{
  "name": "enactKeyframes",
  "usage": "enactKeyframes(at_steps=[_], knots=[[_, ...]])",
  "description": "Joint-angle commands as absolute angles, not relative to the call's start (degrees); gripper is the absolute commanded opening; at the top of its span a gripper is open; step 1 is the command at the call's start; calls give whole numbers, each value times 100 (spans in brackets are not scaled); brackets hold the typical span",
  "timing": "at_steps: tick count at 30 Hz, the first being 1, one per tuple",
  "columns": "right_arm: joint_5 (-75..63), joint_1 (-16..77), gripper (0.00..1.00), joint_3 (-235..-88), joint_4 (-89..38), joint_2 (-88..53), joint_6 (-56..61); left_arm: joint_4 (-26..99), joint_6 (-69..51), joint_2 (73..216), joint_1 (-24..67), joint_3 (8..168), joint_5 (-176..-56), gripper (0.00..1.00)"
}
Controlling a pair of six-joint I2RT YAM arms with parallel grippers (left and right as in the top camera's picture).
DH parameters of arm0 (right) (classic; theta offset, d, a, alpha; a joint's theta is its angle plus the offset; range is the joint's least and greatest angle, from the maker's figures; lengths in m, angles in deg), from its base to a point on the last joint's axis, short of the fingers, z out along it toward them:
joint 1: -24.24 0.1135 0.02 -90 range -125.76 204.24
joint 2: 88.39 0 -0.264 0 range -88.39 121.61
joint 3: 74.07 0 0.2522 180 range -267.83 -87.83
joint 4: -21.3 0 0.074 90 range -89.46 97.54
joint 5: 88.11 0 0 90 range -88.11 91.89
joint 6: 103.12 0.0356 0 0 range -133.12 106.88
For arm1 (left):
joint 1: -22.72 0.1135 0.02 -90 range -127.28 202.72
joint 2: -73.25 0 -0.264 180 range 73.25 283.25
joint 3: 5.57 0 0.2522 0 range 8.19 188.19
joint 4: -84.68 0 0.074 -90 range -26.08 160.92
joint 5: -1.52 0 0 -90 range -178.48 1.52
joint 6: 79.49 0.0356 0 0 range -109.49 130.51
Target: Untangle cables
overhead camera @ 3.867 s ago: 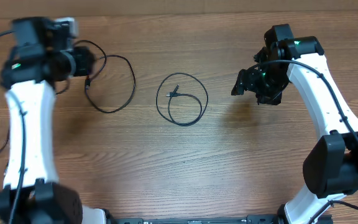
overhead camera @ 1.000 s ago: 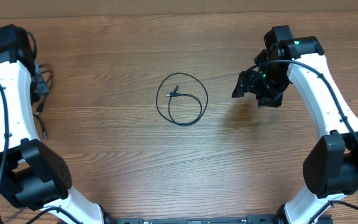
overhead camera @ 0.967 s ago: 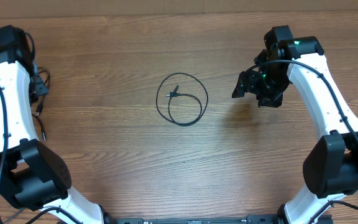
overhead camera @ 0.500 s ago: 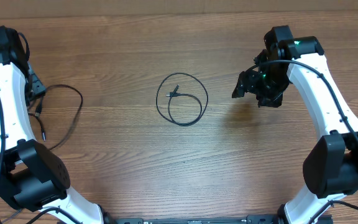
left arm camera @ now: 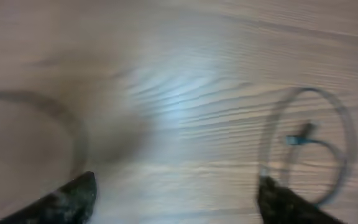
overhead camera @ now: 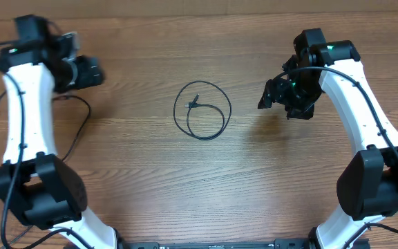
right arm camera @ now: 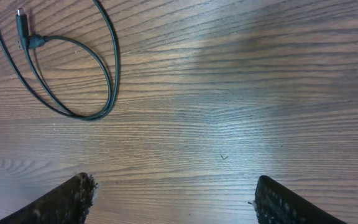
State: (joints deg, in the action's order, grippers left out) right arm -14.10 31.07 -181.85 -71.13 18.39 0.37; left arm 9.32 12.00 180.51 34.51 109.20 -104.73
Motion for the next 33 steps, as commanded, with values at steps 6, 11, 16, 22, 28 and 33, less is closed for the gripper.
enactKeyframes(at_steps=[6, 11, 16, 22, 28, 33], knots=[[-1207, 3044, 82, -18192, -7238, 1717, 219, 1345, 1511, 18086, 1827, 11062, -11142, 100], [-1012, 2655, 92, -18192, -7426, 1717, 645, 1485, 1526, 18252, 861, 11060, -11144, 100], [-1015, 2003, 100, -18192, -7625, 1717, 638, 1561, 1524, 18585, 161, 11058, -10847, 91], [-1012, 1658, 100, -18192, -7729, 1717, 442, 1421, 1524, 19188, -359, 11058, -10119, 84], [-1012, 1645, 100, -18192, -7705, 1717, 442, 1288, 986, 19761, -619, 11058, -8261, 78], [-1012, 1645, 100, -18192, -7699, 1717, 442, 1310, 346, 19968, -536, 11058, -7898, 77]])
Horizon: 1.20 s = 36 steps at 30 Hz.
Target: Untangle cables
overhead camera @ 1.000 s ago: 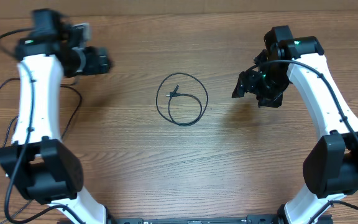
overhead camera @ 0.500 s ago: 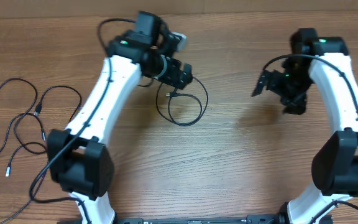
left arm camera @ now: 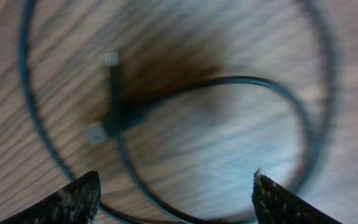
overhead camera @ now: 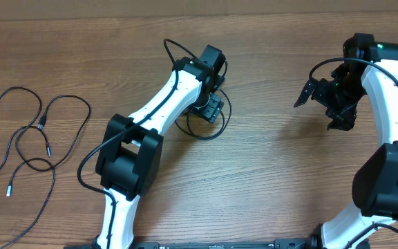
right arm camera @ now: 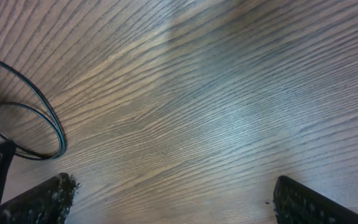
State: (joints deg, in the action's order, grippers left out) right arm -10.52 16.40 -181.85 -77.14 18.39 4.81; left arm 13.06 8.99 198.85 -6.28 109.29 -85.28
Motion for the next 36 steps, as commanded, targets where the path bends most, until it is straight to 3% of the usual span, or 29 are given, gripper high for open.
enactKeyframes(at_steps=[1, 7, 10, 14, 18, 21, 22, 28, 36], knots=[[-1012, 1645, 100, -18192, -7701, 1717, 442, 1325, 197, 19997, -499, 11058, -7911, 78], [-1012, 1645, 100, -18192, -7701, 1717, 442, 1472, 22, 20167, -409, 11058, -8770, 78], [-1012, 1645, 100, -18192, -7708, 1717, 442, 1432, 18, 20322, -409, 11058, -8851, 69], [-1012, 1645, 100, -18192, -7708, 1717, 442, 1347, 16, 20530, -420, 11058, -8853, 64], [-1012, 1645, 100, -18192, -7703, 1717, 442, 1288, 16, 20589, -422, 11058, -8851, 41], [-1012, 1645, 100, -18192, -7703, 1717, 442, 1177, 20, 20545, -418, 11084, -8709, 7], [-1012, 1645, 100, -18192, -7705, 1717, 442, 1107, 18, 20517, -407, 11117, -8611, 4], [-1010, 1645, 100, -18192, -7721, 1717, 442, 744, -91, 19769, -125, 11648, -7769, 4], [-1010, 1645, 100, -18192, -7745, 1717, 442, 108, -115, 18032, 767, 12430, -7562, 4]])
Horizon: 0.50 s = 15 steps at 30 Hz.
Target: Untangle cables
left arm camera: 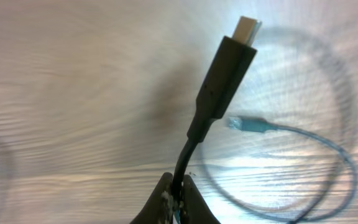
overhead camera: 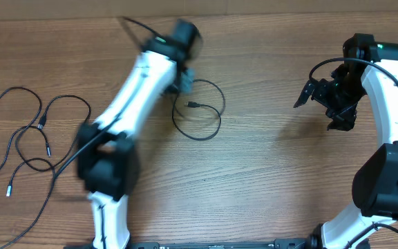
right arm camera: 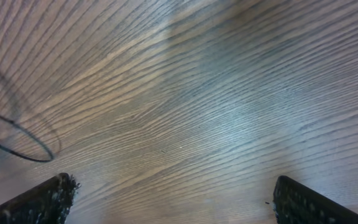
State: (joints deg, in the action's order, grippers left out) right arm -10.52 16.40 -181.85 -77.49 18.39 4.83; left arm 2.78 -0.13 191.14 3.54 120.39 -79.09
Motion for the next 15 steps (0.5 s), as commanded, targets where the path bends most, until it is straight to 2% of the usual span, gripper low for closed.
enactKeyframes(at_steps=[1, 7, 15], knots=[[-1010, 1645, 100, -18192, -7745, 1717, 442, 71, -115, 17846, 885, 12430, -7487, 4], [-1012, 1645, 100, -18192, -7745, 1717, 442, -139, -137, 16784, 1980, 12430, -6587, 8], [-1012, 1645, 100, -18192, -7762, 1717, 442, -157, -341, 16292, 3637, 12430, -6344, 11]])
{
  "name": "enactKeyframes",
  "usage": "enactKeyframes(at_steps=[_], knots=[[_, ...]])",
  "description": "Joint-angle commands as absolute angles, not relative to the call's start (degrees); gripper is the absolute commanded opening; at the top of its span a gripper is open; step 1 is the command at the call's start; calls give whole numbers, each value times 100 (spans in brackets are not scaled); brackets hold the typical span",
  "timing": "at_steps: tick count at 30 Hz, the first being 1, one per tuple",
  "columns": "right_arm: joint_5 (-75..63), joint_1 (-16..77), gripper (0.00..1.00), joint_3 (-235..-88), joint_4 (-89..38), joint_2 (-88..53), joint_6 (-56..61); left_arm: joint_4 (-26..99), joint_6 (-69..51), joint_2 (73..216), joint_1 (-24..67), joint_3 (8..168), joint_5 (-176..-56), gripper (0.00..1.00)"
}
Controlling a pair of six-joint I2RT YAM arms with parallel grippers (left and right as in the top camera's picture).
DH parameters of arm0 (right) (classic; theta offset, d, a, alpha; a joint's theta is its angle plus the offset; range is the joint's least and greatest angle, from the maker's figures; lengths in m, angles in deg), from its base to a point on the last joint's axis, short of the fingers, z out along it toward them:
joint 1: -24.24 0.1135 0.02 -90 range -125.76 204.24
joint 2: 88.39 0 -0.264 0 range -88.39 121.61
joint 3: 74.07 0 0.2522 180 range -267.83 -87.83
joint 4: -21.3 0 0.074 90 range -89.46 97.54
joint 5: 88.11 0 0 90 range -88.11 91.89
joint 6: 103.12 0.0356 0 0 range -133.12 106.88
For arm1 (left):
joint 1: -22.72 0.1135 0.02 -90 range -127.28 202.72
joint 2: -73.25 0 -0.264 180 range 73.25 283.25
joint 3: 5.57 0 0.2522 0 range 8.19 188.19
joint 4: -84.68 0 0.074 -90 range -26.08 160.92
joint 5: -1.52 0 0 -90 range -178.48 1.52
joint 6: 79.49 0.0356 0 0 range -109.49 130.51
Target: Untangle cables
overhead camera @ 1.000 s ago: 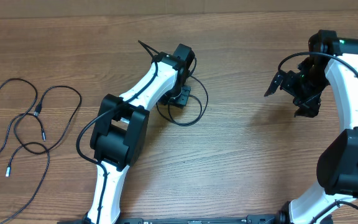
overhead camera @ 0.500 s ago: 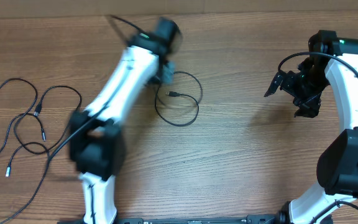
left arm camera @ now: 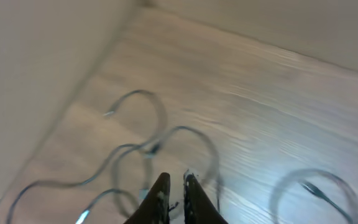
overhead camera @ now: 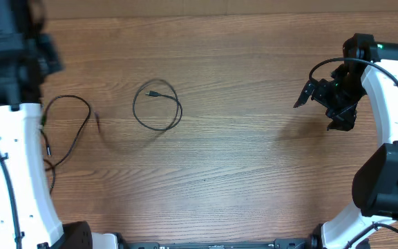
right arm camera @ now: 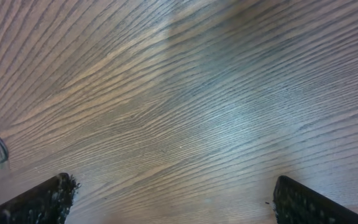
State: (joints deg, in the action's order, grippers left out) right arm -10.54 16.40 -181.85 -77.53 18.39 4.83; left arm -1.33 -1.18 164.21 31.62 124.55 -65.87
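Observation:
A thin black cable (overhead camera: 157, 105) lies in a loose coil left of the table's middle, one plug inside the loop; the left wrist view shows it blurred at lower right (left arm camera: 316, 190). Several more black cables (overhead camera: 68, 117) lie crossed over each other at the far left (left arm camera: 154, 146). My left gripper (left arm camera: 174, 186) hangs high over that far-left bunch, fingers nearly together with nothing showing between them. My right gripper (overhead camera: 321, 104) hovers open over bare wood at the right (right arm camera: 173, 193), far from every cable.
The wooden table (overhead camera: 254, 180) has its back edge just behind the left arm (overhead camera: 12, 48), where a pale wall (left arm camera: 42, 56) rises. The left arm's white links run down the table's left side.
My left arm has gone from above the coil to the far left corner, and the plug it held no longer shows between its fingers. The coil lies further left. The right arm is unchanged.
First my left gripper was open at the far left and the right hovered beside the coil. Then the left was open right over the coil and the right had drawn back. Then the left held one plug end up. Now the coil rests further left, free.

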Motion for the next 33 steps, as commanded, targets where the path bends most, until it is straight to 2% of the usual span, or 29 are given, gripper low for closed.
enactKeyframes(at_steps=[1, 4, 8, 13, 16, 20, 33], knots=[[-1012, 1645, 100, -18192, -7767, 1717, 442, -200, -435, 16290, 3833, 12430, -6346, 11], [-1012, 1645, 100, -18192, -7767, 1717, 442, -380, -806, 16296, 4297, 12428, -6561, 12], [-1012, 1645, 100, -18192, -7732, 1717, 444, -408, -854, 16298, 4522, 12428, -7658, 16], [-1015, 1647, 100, -18192, -7723, 1717, 444, -323, -413, 16408, 4419, 12426, -8967, 40], [-1015, 1647, 100, -18192, -7725, 1717, 444, -314, -148, 16558, 4240, 12422, -9553, 48], [-1015, 1647, 100, -18192, -7723, 1717, 444, -399, 177, 16893, 3833, 12422, -10174, 51], [-1015, 1651, 100, -18192, -7727, 1717, 444, -666, 16, 18853, 2026, 12420, -10204, 50]])
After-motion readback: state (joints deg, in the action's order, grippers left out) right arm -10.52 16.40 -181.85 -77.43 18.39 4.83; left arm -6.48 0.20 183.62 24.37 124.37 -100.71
